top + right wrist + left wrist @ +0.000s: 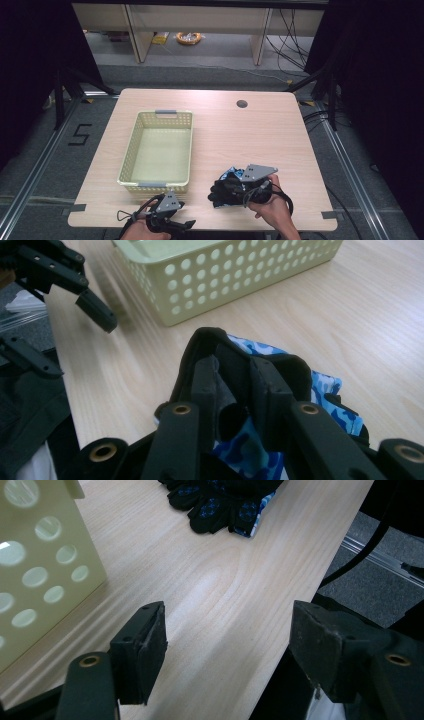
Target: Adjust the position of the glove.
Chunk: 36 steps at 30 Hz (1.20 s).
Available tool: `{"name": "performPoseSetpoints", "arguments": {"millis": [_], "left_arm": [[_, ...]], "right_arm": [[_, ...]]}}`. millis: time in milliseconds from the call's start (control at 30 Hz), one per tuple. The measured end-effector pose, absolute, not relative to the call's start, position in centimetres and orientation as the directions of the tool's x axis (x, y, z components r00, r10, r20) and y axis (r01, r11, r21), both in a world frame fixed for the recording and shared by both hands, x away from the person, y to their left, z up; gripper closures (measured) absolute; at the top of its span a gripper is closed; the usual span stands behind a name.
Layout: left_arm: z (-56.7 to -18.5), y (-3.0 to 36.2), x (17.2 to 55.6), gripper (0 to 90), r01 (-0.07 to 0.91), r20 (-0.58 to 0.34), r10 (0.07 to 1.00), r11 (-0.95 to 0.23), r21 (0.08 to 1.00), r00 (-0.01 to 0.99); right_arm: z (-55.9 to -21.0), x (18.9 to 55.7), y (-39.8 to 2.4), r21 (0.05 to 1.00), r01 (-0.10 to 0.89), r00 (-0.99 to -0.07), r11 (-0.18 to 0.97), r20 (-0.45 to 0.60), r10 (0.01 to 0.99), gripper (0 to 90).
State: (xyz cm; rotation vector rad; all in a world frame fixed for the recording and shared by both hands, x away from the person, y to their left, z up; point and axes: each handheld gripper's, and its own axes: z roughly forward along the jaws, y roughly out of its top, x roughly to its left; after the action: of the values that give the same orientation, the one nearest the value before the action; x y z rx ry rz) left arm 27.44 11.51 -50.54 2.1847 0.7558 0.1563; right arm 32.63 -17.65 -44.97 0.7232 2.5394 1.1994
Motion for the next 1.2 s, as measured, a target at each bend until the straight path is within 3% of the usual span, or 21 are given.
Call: {"name": "performPoseSetpoints", "arguments": {"millis": [533,833,1033,1100,1167,1200], "left_arm": [[-50.2,11.0,27.8,30.6,0.438,-0.106,0.545,-0.526,0.728,0.832],[-50.2,9.8,28.0,30.7,0.455,-0.134,0.550,-0.502,0.735,0.824],[-49.8,7.9,28.5,30.9,0.423,-0.115,0.523,-0.521,0.741,0.845],[-49.7,6.8,28.9,31.4,0.427,-0.127,0.528,-0.498,0.755,0.840],[-49.6,6.7,29.4,31.6,0.386,-0.080,0.501,-0.545,0.744,0.862],[-49.6,6.3,29.4,31.9,0.412,-0.107,0.514,-0.528,0.743,0.851]], "right_arm": [[-46.2,31.6,-17.6,0.743,0.309,-0.873,0.594,-0.026,0.487,74.1],[-48.1,31.2,-17.1,0.698,0.337,-0.896,0.633,0.030,0.443,72.9],[-48.6,31.1,-17.1,0.688,0.377,-0.890,0.621,0.081,0.450,67.5],[-48.1,30.8,-17.5,0.712,0.413,-0.862,0.567,0.105,0.495,58.4],[-47.9,30.7,-17.6,0.719,0.419,-0.858,0.555,0.114,0.500,57.3],[-47.5,30.5,-18.0,0.736,0.423,-0.846,0.529,0.112,0.521,56.6]]}}
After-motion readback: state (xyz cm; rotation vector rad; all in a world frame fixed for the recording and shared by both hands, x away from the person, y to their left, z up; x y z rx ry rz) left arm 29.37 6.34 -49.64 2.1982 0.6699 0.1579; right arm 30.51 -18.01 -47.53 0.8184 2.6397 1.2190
